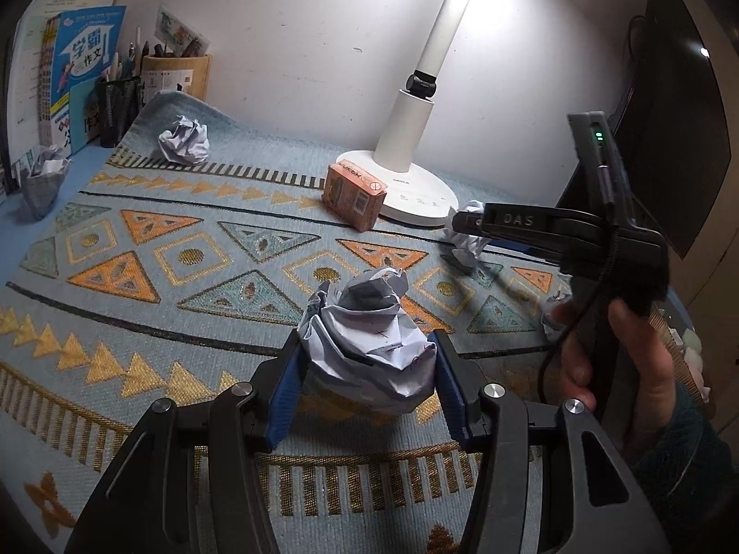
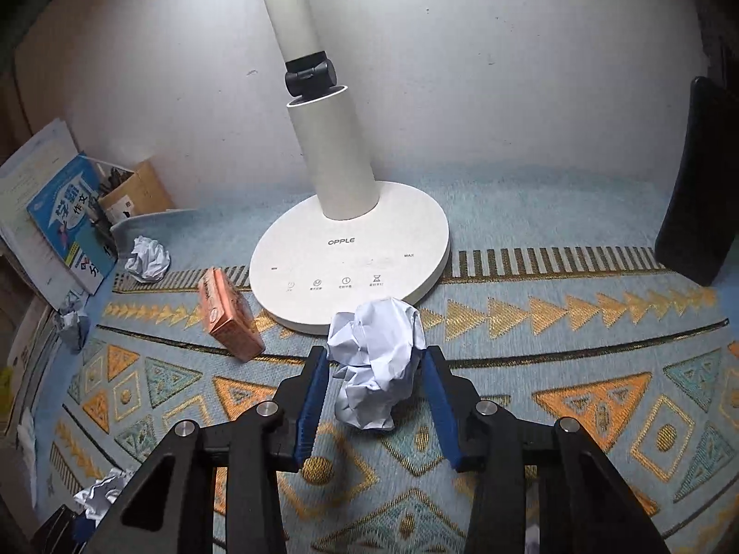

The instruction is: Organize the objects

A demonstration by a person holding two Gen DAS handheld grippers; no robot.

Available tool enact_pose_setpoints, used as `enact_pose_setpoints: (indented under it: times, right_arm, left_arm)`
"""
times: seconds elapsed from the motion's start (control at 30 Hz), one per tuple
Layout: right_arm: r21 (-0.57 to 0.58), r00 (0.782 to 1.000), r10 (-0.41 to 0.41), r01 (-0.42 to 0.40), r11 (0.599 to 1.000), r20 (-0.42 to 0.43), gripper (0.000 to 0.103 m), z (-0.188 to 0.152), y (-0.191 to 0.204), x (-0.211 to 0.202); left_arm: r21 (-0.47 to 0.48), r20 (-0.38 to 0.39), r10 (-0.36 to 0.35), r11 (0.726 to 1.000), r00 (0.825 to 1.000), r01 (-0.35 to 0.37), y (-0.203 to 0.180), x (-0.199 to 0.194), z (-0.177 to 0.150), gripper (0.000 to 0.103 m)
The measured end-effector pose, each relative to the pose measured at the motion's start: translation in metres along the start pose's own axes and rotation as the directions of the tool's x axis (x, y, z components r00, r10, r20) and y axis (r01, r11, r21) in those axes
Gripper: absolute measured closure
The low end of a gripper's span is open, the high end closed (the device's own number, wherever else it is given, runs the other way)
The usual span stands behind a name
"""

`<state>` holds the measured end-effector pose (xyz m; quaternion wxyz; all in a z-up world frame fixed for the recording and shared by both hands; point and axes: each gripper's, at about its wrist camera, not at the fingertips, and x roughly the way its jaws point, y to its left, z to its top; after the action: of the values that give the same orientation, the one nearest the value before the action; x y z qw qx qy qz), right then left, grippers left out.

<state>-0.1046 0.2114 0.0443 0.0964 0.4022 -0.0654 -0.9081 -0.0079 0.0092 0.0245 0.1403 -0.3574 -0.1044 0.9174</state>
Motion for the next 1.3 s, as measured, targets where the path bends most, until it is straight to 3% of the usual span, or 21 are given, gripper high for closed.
enact_pose_setpoints:
  times: [0.13,0.27,0.5,0.6,0.83,1.07,1.13,1.23,1.3]
  right_arm:
    - [0.04,0.998,0.07,-0.07,0.997,0.01,0.062,-0.025,0.001,-0.052]
    - [0.008,0.994,0.105,-0.105,0.994,-0.01,0.062,-0.074,0.007,-0.1]
    - [-0.065,0.999,0.047,-0.048,0.997,-0.019,0.061,-0.144,0.005,-0.132]
    - [-0.092,0.999,0.045,-0.047,0.995,-0.027,0.059,-0.152,0.005,-0.13]
    - [-0.091,0.995,0.084,-0.088,0.992,-0.048,0.038,-0.154,0.003,-0.125]
    - [-0.09,0.997,0.057,-0.061,0.994,-0.052,0.038,-0.153,0.004,-0.12]
    - [-0.086,0.997,0.065,-0.069,0.994,-0.048,0.054,-0.152,0.003,-0.121]
    - [-0.082,0.999,0.042,-0.044,0.996,-0.025,0.069,-0.152,0.003,-0.124]
    - [-0.087,0.999,0.051,-0.05,0.995,-0.001,0.069,-0.153,0.005,-0.13]
  left_arm:
    - [-0.009,-0.007,-0.021,1.0,1.0,0.021,0.002,0.0,0.0,0.053]
    - [-0.012,-0.033,-0.041,0.999,0.999,0.04,-0.005,-0.007,-0.008,0.053]
    - [0.06,-0.039,-0.028,0.998,0.999,0.03,-0.041,-0.027,-0.037,0.053]
    - [0.09,-0.026,0.012,0.996,1.0,-0.01,-0.046,-0.027,-0.041,0.052]
    - [0.06,-0.053,-0.014,0.998,0.999,0.017,-0.039,-0.023,-0.044,0.051]
    - [0.131,-0.054,0.016,0.991,0.998,-0.009,-0.053,-0.022,-0.048,0.051]
    - [0.15,-0.053,0.029,0.989,0.998,-0.021,-0.056,-0.022,-0.049,0.051]
    - [0.168,-0.051,0.045,0.985,0.998,-0.036,-0.059,-0.022,-0.05,0.051]
    - [0.172,-0.053,0.046,0.984,0.998,-0.036,-0.059,-0.022,-0.05,0.051]
